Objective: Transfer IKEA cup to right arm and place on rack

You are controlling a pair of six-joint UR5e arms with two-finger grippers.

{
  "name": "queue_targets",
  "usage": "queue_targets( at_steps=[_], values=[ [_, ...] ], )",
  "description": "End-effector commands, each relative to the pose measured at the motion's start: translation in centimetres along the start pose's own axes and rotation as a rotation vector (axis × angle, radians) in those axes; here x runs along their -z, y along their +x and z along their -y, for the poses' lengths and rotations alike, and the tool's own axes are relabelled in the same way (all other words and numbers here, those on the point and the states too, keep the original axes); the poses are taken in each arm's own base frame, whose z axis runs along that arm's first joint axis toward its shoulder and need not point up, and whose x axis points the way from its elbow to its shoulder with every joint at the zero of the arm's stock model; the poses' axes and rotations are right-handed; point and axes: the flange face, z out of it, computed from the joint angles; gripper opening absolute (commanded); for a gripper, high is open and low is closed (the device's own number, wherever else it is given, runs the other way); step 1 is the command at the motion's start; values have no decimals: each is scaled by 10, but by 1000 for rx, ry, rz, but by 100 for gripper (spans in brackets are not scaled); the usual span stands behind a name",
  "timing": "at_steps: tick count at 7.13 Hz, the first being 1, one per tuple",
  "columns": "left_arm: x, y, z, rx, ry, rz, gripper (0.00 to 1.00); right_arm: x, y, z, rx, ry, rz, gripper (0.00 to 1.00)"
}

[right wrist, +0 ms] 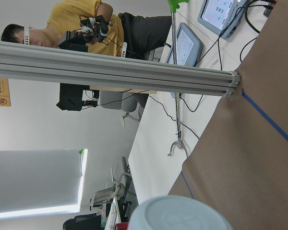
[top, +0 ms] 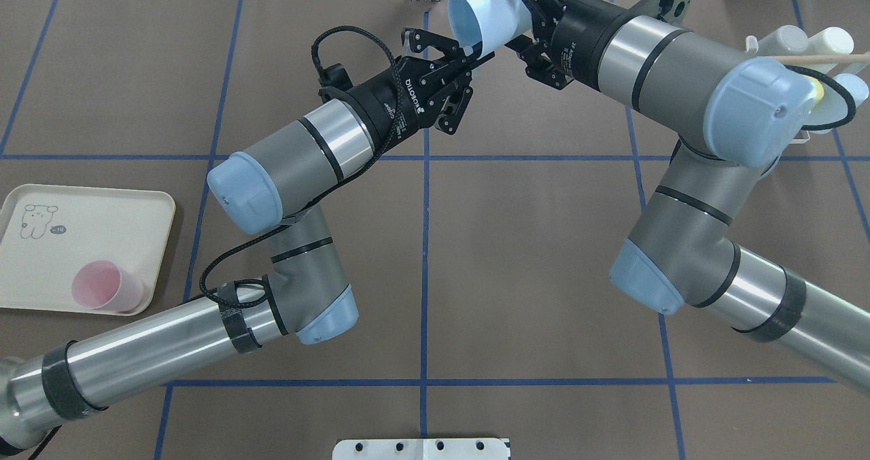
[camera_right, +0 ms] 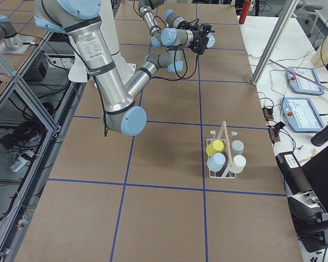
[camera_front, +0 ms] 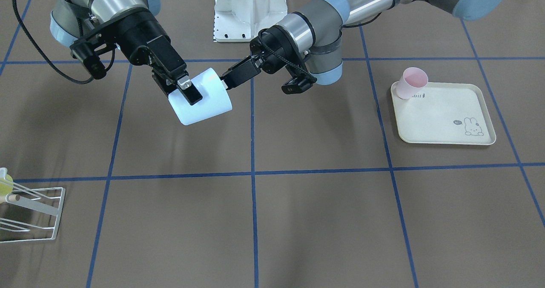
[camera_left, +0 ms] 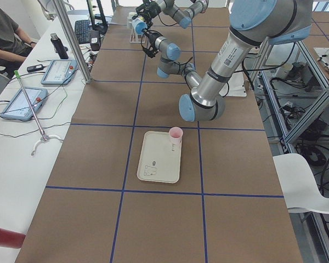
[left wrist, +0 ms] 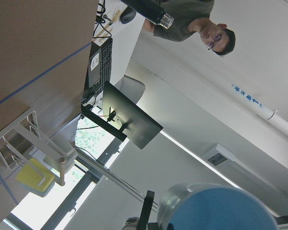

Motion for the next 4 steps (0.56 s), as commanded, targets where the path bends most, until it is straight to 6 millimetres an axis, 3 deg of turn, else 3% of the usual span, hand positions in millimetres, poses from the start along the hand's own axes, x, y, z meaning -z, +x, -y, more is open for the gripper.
queue_targets(
  at_steps=[1, 2, 3, 4],
  values=[
    [0, -3, -1, 2, -2, 6, 18, 0, 0, 1, 1, 0, 1, 3],
    [1, -3, -1, 1, -3, 6, 84, 0, 0, 1, 1, 0, 1, 0],
    [2, -3, 1, -14, 0, 6, 100, 1, -1, 1, 6, -1, 2, 0],
    [3, -2, 3, -18, 3, 7, 100, 3, -6, 7, 4, 3, 20, 0]
  ],
)
